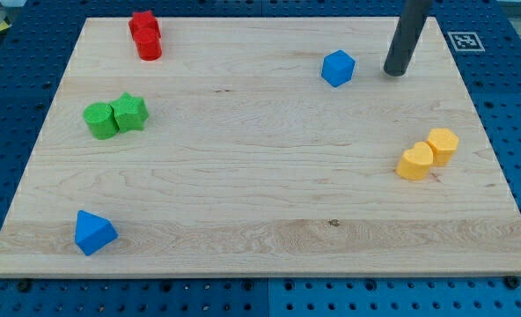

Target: Place the blue cube to the top right of the blue triangle

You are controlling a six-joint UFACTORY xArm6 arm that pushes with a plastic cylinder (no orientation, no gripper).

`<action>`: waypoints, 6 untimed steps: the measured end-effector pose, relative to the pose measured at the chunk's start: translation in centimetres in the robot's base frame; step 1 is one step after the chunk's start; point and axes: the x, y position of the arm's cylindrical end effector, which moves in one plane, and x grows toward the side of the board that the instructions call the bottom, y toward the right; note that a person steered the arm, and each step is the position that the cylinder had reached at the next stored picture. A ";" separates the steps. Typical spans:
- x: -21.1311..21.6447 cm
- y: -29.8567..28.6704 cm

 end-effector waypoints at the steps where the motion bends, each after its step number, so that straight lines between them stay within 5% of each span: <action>1: -3.4 -0.6; 6: 0.8 -4.4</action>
